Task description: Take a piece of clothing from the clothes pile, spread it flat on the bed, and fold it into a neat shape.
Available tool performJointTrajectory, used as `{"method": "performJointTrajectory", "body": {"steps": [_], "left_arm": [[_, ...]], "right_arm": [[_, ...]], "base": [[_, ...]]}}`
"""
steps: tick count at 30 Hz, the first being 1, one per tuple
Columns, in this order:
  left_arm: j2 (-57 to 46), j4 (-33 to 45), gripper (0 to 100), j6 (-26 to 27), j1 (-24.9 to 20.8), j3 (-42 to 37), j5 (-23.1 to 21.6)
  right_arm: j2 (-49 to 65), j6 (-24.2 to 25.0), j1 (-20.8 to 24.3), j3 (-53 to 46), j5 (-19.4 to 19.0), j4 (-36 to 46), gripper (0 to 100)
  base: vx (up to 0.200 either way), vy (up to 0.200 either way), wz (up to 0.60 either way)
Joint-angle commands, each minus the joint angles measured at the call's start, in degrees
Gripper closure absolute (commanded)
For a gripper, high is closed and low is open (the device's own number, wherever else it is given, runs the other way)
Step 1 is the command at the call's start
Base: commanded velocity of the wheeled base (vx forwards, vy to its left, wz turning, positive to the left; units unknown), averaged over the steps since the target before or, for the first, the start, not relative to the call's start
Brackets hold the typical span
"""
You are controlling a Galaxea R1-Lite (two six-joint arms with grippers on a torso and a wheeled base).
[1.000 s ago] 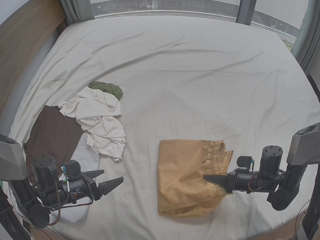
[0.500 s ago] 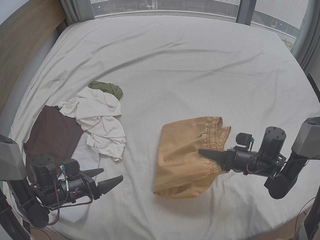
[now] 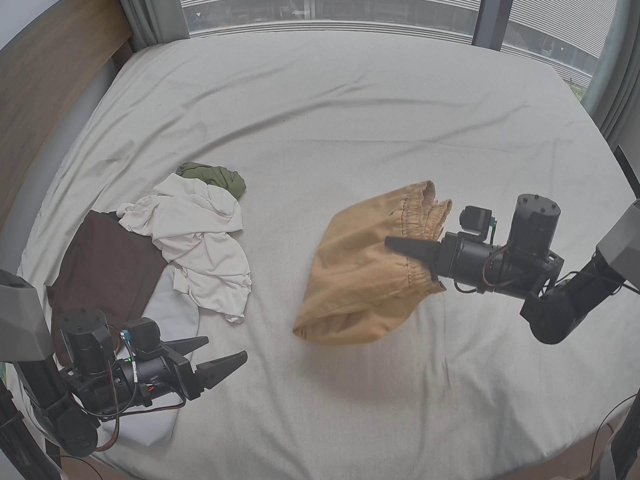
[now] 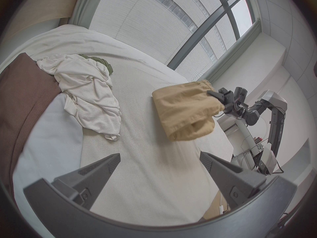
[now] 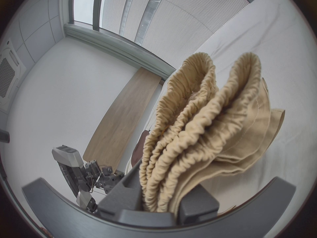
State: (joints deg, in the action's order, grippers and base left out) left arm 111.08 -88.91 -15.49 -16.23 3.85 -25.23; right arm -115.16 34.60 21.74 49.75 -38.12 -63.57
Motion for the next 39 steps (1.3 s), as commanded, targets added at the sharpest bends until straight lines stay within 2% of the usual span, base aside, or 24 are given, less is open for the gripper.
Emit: {"method": "performJointTrajectory", "body": {"steps": [1, 8, 18, 39], "left_arm": [[0.01, -0.04, 0, -0.06, -0.12, -0.07, 0.01], [0.1, -0.04, 0, -0.06, -0.21, -0.07, 0.01], [0.1, -0.04, 0, -0.15, -0.21, -0.07, 0.01], [0.19, -0.04, 0, -0.15, -0.03, -0.07, 0.01]], "right_arm": [[1.08, 0.21, -0.47, 7.91, -0.02, 4.95, 100], [0.38, 3.02, -1.43, 17.84, -0.02, 10.58, 100], [-4.45, 3.02, -2.14, 31.99, -0.02, 20.07, 100], [-19.57, 3.2, -2.75, 58.0, -0.02, 31.14, 100]], "base": [[0.0, 0.0, 0.0], [0.0, 0.0, 0.0], [0.0, 0.0, 0.0], [0.0, 0.0, 0.0]]}}
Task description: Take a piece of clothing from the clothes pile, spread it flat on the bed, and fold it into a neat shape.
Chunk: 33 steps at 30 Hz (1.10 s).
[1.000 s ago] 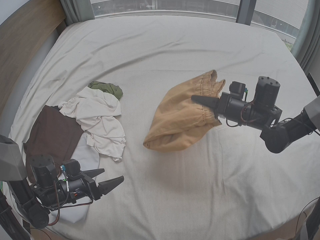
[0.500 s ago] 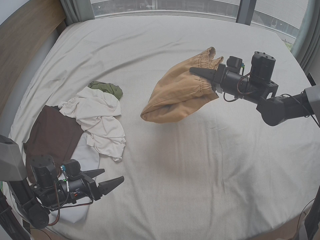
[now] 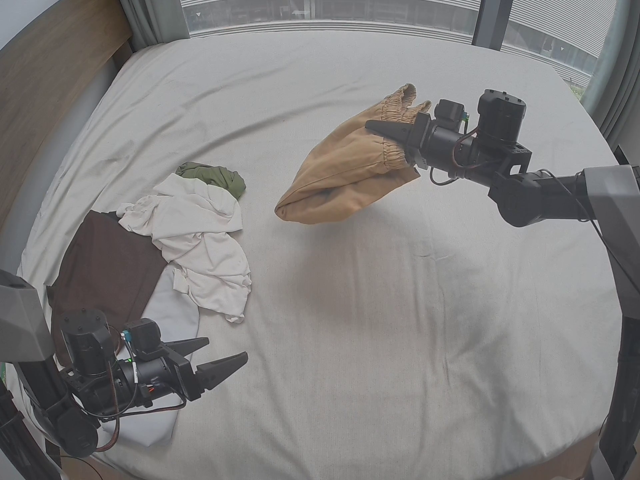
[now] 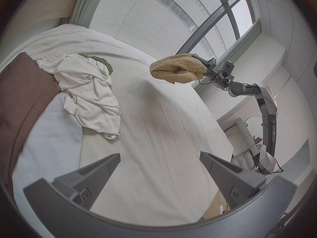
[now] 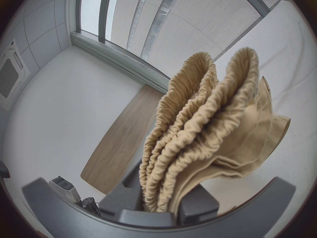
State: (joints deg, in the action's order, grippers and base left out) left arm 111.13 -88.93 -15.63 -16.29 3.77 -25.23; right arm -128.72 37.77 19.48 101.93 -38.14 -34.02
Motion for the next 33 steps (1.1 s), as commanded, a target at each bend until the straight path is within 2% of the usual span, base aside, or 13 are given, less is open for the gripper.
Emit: {"method": "performJointTrajectory", "body": {"steps": [1, 6, 13, 23, 28, 33], "left_arm": [[0.23, -0.01, 0, -0.02, -0.06, 0.01, 0.01], [-0.04, -0.01, 0, -0.02, 0.03, 0.01, 0.01], [0.14, -0.01, 0, -0.02, -0.06, -0.08, 0.01], [0.14, -0.01, 0, -0.02, -0.15, -0.08, 0.01], [0.23, -0.01, 0, -0.02, -0.15, -0.08, 0.01], [0.23, -0.01, 0, -0.02, -0.06, -0.08, 0.01]], "right_arm": [[-6.89, 0.03, -0.67, 6.97, 0.0, 2.03, 100], [-10.5, 0.11, -1.02, 12.67, 0.0, 4.23, 100], [-15.6, 0.2, -2.96, 12.67, 0.09, 6.16, 100], [-16.04, -0.15, -6.38, 12.67, 0.26, 6.07, 100], [-13.66, -3.49, -6.38, 4.77, 1.05, 5.02, 100], [-14.01, -3.93, -6.03, 2.22, 2.99, 1.94, 100]], "base": [[0.0, 0.0, 0.0], [0.0, 0.0, 0.0], [0.0, 0.0, 0.0], [0.0, 0.0, 0.0], [0.0, 0.0, 0.0], [0.0, 0.0, 0.0]]}}
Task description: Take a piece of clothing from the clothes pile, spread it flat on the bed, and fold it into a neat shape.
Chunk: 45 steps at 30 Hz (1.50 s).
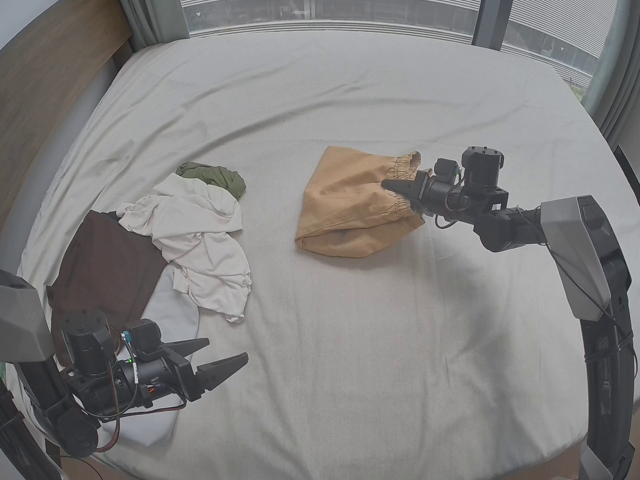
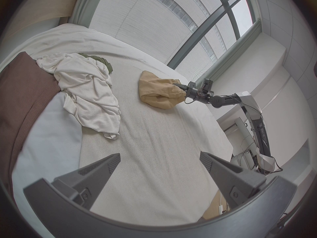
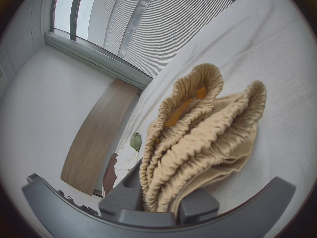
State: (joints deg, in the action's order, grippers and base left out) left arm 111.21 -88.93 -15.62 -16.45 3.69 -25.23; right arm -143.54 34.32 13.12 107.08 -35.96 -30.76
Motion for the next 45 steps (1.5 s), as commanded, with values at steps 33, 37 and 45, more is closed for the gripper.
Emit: {"method": "performJointTrajectory", "body": {"steps": [33, 37, 45], "left_arm": [[-12.34, -0.01, 0, -6.97, -0.34, 0.17, -0.08], [-14.97, 0.07, 0, -7.59, -1.92, -0.09, -0.61], [-15.33, 0.07, 0, -7.5, -2.36, -0.88, -1.57]], "right_arm": [[26.47, -7.16, -5.38, -48.9, 4.85, -27.95, 0], [31.04, -7.6, -5.03, -56.46, 4.94, -33.05, 0], [35.97, -15.6, -5.29, -65.77, 4.94, -36.3, 0]], "base": [[0.0, 0.0, 0.0], [0.0, 0.0, 0.0], [0.0, 0.0, 0.0]]}}
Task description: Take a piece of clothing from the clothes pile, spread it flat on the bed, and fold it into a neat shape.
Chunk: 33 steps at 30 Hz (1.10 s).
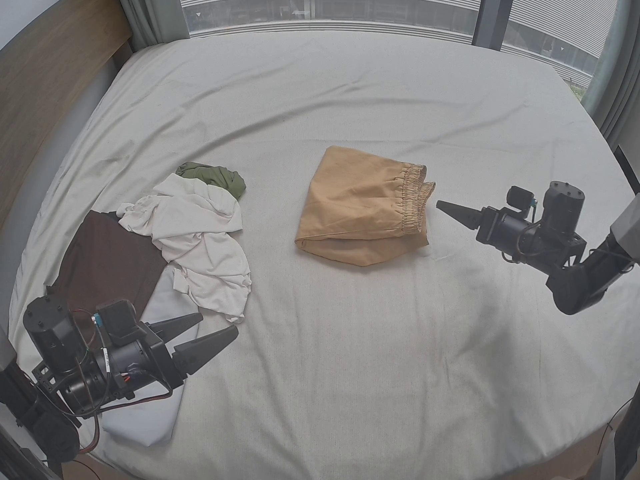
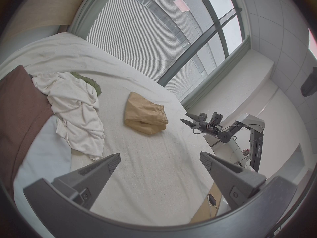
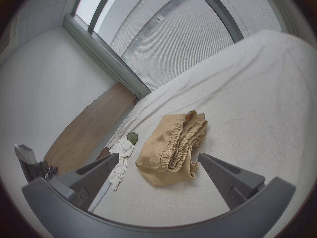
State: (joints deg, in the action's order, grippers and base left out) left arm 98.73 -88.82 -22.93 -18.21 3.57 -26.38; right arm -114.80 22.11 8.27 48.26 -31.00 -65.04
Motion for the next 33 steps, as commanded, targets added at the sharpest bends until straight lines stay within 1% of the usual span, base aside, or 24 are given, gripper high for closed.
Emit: {"method": "performJointTrajectory", "body": {"steps": [1, 5, 8, 9, 10, 12, 15, 19, 21, 23, 25, 26, 27, 28, 29, 31, 32, 33], "left_arm": [[-2.84, 0.05, 0, -0.18, -0.68, -0.94, -0.51], [-2.76, -0.04, 0, 0.17, -2.09, -2.08, 0.36], [-3.28, 0.05, 0, 1.66, -2.09, -2.52, 0.72], [-3.28, 0.05, 0, 3.33, -2.09, -3.22, 1.68], [-3.28, 0.4, 0, 6.06, -2.18, -3.57, 4.14], [-2.93, 0.67, 0, 7.64, -2.18, -3.57, 7.22], [-3.02, 0.58, 0, 8.25, -2.18, -3.57, 12.67], [-5.48, 0.14, 0, 8.52, -2.18, -3.57, 16.54], [-10.14, 1.19, 0, 8.34, -2.27, -3.57, 18.91], [-15.59, 5.15, 0, 8.34, -2.09, -3.57, 20.84], [-20.25, 10.86, 0, 8.78, -2.09, -3.57, 22.16], [-23.67, 15.34, 0, 9.31, -2.18, -3.57, 23.04], [-23.67, 15.34, 0, 9.31, -2.18, -3.57, 23.04], [-29.91, 23.61, 0, 10.1, -2.18, -3.57, 24.36], [-33.34, 27.56, 0, 10.27, -2.09, -3.57, 24.97], [-39.23, 33.8, 0, 10.27, -2.09, -3.57, 25.85], [-42.04, 36.7, 0, 10.27, -1.91, -3.48, 26.47], [-42.83, 37.49, 0, 10.27, -1.83, -3.57, 26.64]], "right_arm": [[7.84, -3.92, -0.44, -8.18, -0.02, -2.55, 0], [10.38, -5.94, -0.71, -13.19, -0.02, -5.98, 0], [12.58, -7.44, -0.79, -16.8, -0.02, -6.95, 0], [13.72, -8.14, -1.06, -18.82, -0.02, -7.03, 0], [14.96, -8.75, -1.06, -21.54, -0.2, -7.3, 0], [15.83, -8.93, -0.79, -23.92, -0.38, -7.82, 0], [17.42, -9.19, -0.27, -28.84, -0.38, -10.11, 0], [21.11, -9.81, 0.96, -34.2, -0.38, -11.43, 0], [24.54, -9.81, 1.14, -37.63, -0.38, -11.34, 0], [28.4, -9.98, 1.14, -41.41, -0.46, -10.99, 0], [31.92, -10.07, 1.05, -43.52, -0.46, -10.64, 0], [33.76, -9.98, 0.96, -44.66, -0.46, -10.46, 0], [33.76, -9.98, 0.96, -44.66, -0.46, -10.46, 0], [36.58, -9.98, 0.26, -46.5, -0.38, -9.58, 0], [38.33, -10.07, -0.44, -47.65, -0.02, -8.88, 0], [41.94, -9.98, -2.38, -48.26, -0.02, -6.51, 0], [44.49, -10.07, -3.17, -48.26, 0.06, -4.05, 0], [45.37, -10.07, -3.26, -48.26, 0.06, -3.25, 0]], "base": [[0.0, 0.0, 0.0], [0.0, 0.0, 0.0], [0.0, 0.0, 0.0], [0.0, 0.0, 0.0], [0.0, 0.0, 0.0], [0.0, 0.0, 0.0], [0.0, 0.0, 0.0], [0.0, 0.0, 0.0], [0.0, 0.0, 0.0], [0.0, 0.0, 0.0], [0.0, 0.0, 0.0], [0.0, 0.0, 0.0], [0.0, 0.0, 0.0], [0.0, 0.0, 0.0], [0.0, 0.0, 0.0], [0.0, 0.0, 0.0], [0.0, 0.0, 0.0], [0.0, 0.0, 0.0]]}}
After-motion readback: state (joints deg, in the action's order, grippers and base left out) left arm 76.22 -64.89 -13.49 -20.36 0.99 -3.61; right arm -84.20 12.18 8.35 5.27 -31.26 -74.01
